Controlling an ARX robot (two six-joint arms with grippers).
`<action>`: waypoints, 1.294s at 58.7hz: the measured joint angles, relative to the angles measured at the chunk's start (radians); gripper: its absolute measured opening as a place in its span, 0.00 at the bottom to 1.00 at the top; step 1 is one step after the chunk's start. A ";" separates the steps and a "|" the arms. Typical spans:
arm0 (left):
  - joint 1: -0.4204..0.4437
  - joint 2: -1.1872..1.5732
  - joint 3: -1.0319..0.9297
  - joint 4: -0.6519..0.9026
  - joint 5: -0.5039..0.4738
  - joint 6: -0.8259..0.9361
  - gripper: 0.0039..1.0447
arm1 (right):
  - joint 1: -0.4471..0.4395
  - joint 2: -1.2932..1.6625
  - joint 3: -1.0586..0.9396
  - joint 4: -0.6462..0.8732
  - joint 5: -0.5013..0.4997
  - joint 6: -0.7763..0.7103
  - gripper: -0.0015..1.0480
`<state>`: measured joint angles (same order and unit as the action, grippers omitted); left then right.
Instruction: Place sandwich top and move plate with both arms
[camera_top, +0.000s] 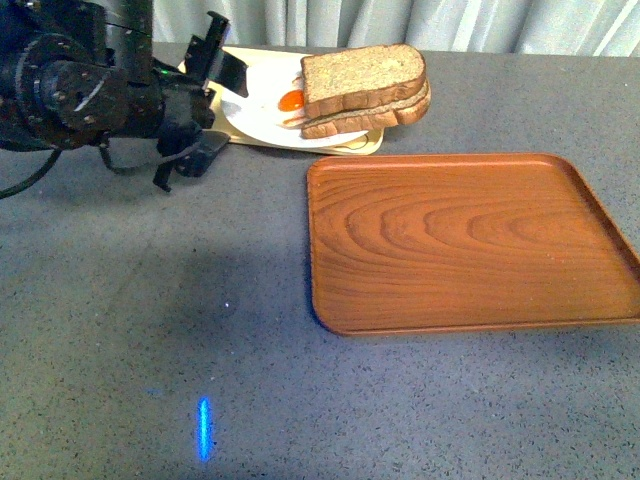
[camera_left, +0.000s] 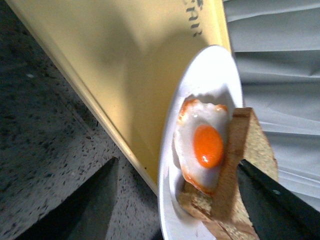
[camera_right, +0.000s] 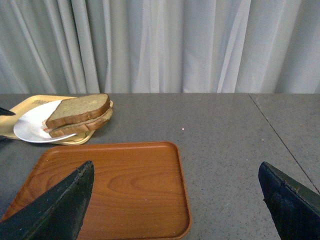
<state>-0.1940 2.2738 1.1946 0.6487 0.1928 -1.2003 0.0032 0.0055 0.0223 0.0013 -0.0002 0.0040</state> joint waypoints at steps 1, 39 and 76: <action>0.004 -0.022 -0.027 0.012 0.002 0.003 0.78 | 0.000 0.000 0.000 0.000 0.000 0.000 0.91; 0.118 -0.634 -0.906 0.689 -0.266 1.146 0.17 | 0.000 -0.001 0.000 0.000 0.000 0.000 0.91; 0.192 -1.282 -1.132 0.269 -0.193 1.189 0.01 | 0.000 -0.001 0.000 0.000 0.000 0.000 0.91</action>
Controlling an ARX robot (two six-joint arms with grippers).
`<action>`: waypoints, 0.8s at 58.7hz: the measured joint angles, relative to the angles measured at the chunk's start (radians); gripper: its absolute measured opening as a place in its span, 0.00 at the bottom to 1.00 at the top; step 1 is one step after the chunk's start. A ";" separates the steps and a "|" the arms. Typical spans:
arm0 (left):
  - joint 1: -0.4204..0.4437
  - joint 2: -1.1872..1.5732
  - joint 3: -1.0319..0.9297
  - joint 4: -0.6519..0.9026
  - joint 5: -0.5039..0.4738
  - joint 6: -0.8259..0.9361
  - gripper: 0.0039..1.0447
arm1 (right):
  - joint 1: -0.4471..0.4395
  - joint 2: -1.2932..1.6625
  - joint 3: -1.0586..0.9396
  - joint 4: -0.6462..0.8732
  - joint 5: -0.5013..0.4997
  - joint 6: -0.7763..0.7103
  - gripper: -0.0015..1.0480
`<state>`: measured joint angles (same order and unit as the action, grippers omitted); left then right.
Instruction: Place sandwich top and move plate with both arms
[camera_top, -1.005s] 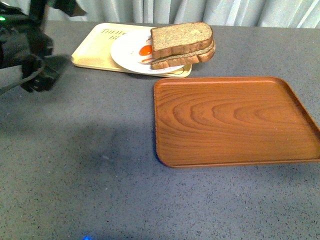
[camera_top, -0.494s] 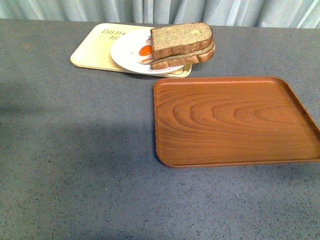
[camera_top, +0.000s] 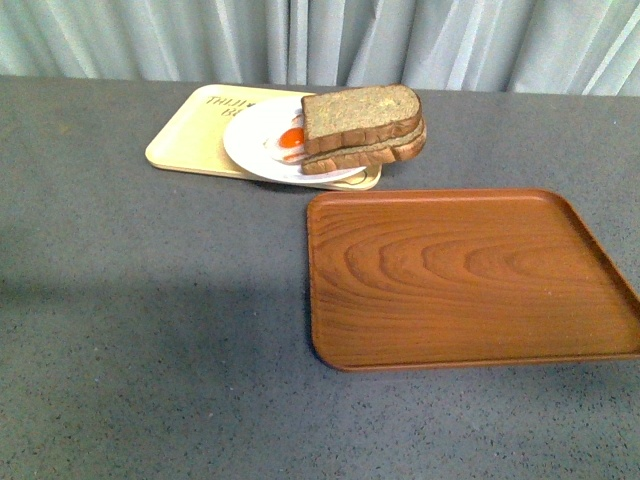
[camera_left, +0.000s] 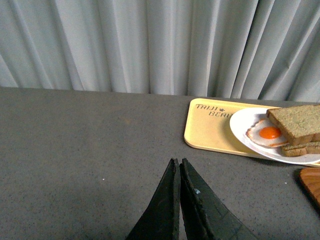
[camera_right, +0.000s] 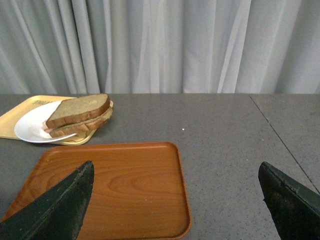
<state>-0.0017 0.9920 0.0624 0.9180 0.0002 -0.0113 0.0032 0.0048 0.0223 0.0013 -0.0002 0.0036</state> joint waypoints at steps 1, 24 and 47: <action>0.000 -0.015 -0.004 -0.013 0.000 0.000 0.01 | 0.000 0.000 0.000 0.000 0.000 0.000 0.91; 0.000 -0.320 -0.047 -0.267 0.000 0.001 0.01 | 0.000 0.000 0.000 0.000 0.000 0.000 0.91; 0.000 -0.582 -0.048 -0.509 0.000 0.001 0.01 | 0.000 0.000 0.000 0.000 0.000 0.000 0.91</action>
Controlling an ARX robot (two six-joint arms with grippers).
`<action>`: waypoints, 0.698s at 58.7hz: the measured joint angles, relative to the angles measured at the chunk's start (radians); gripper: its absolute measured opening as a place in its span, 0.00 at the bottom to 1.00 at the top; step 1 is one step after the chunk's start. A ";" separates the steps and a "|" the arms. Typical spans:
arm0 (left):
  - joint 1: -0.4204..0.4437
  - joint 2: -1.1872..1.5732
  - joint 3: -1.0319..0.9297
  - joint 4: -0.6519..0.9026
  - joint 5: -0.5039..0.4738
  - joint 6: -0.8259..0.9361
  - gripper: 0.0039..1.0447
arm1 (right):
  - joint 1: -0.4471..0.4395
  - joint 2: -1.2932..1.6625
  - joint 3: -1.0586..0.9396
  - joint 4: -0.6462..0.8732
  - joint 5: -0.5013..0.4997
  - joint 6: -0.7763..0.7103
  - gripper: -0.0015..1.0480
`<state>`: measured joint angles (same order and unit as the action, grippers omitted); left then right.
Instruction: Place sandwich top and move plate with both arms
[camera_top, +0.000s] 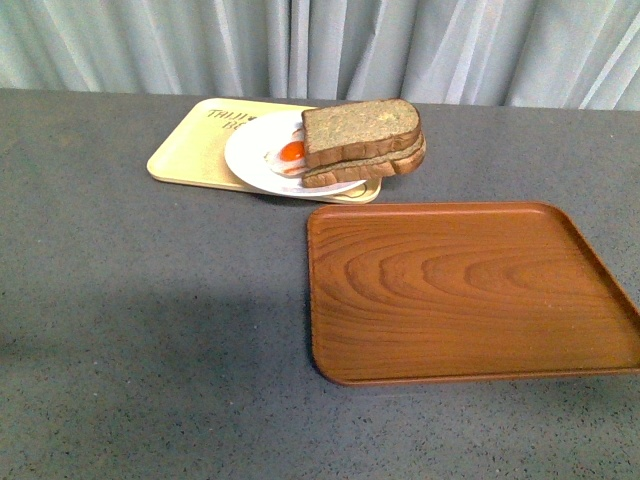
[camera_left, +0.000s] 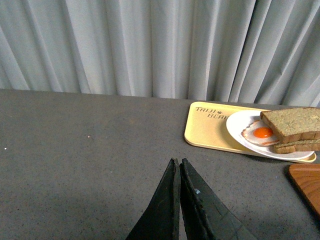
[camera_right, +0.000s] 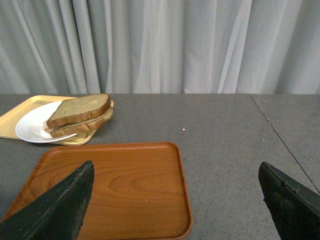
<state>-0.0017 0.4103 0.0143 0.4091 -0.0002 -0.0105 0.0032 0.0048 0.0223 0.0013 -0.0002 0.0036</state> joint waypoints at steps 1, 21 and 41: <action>0.000 -0.010 0.000 -0.010 0.000 0.000 0.01 | 0.000 0.000 0.000 0.000 0.000 0.000 0.91; 0.000 -0.138 0.000 -0.136 0.000 0.000 0.01 | 0.000 0.000 0.000 0.000 0.000 0.000 0.91; 0.000 -0.235 0.000 -0.233 0.000 0.000 0.01 | 0.000 0.000 0.000 0.000 0.000 0.000 0.91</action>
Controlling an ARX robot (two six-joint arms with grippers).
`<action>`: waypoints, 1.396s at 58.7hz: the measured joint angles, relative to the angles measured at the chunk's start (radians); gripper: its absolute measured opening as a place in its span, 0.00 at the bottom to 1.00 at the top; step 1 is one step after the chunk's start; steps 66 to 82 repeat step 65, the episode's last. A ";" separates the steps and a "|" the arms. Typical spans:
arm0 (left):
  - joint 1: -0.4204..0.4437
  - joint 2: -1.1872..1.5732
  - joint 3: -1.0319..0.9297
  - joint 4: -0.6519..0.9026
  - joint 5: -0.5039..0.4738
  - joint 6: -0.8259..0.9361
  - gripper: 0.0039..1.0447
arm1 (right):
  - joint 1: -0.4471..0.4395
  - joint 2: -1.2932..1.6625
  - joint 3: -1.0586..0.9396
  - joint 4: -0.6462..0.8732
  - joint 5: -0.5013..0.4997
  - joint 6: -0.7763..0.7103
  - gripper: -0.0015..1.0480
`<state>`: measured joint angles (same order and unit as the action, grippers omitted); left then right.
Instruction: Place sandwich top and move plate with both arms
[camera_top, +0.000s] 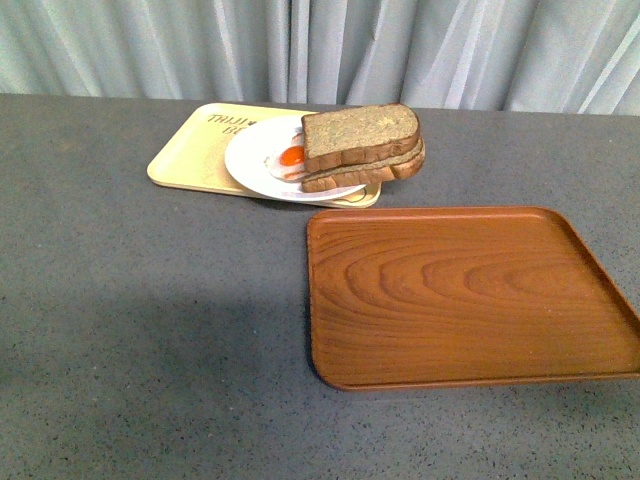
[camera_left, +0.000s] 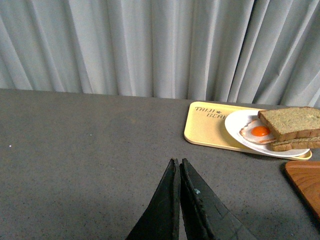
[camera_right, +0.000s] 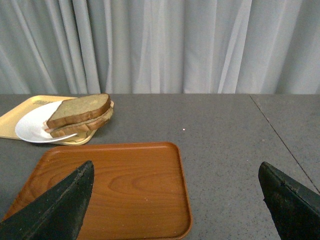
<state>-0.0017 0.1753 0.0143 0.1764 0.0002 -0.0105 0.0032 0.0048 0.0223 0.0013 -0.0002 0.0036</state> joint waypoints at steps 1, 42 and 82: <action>0.000 -0.009 0.000 -0.009 0.000 0.000 0.01 | 0.000 0.000 0.000 0.000 0.000 0.000 0.91; 0.001 -0.160 0.000 -0.177 0.000 0.000 0.66 | 0.000 0.000 0.000 -0.001 0.000 0.000 0.91; 0.001 -0.160 0.000 -0.177 0.000 0.003 0.92 | 0.000 0.000 0.000 -0.001 0.000 0.000 0.91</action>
